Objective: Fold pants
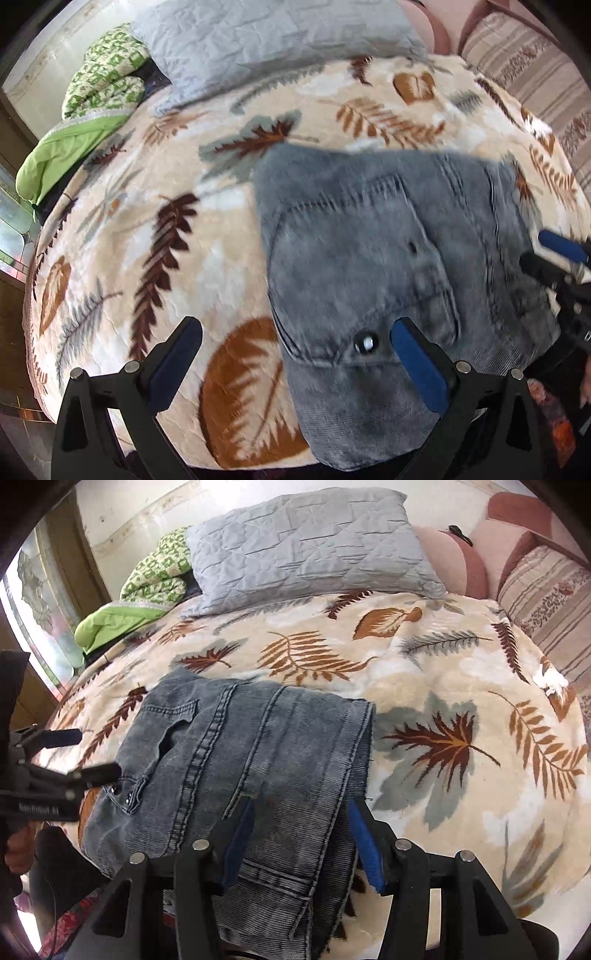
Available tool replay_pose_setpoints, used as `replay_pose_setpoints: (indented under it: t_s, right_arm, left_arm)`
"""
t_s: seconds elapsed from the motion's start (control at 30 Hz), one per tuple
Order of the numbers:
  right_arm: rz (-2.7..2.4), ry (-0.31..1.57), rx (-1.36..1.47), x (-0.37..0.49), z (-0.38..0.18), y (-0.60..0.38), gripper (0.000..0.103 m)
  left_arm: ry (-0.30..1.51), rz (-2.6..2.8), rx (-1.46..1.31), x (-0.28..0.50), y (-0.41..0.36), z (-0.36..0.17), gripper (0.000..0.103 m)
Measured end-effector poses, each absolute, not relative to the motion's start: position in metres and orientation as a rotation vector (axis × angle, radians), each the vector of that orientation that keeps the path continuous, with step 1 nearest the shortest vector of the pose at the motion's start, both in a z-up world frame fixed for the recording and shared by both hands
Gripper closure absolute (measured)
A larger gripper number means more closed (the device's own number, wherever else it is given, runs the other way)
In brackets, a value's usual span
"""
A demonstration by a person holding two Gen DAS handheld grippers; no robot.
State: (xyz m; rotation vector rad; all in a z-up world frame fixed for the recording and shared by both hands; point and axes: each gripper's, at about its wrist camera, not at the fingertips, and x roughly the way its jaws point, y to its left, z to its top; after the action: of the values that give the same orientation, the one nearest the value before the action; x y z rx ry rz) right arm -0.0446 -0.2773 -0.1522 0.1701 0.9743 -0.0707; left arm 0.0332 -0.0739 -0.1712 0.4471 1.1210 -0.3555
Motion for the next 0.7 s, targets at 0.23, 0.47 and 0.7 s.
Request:
replay_pose_setpoints:
  t_s: [0.23,0.47,0.7]
  right_arm:
    - [-0.060,0.997,0.052,-0.045,-0.161,-0.253,0.046]
    - [-0.065,0.993,0.026,-0.044,-0.165,-0.249,0.046]
    - [-0.063,0.985,0.012,-0.041,-0.168,-0.248,0.046]
  left_arm:
    - [1.185,-0.345,0.414,0.030,-0.066,-0.196,0.000]
    - [1.192,-0.364,0.397,0.033,-0.063,-0.202,0.000]
    - [1.192,-0.373,0.400,0.035,-0.065,-0.204,0.000]
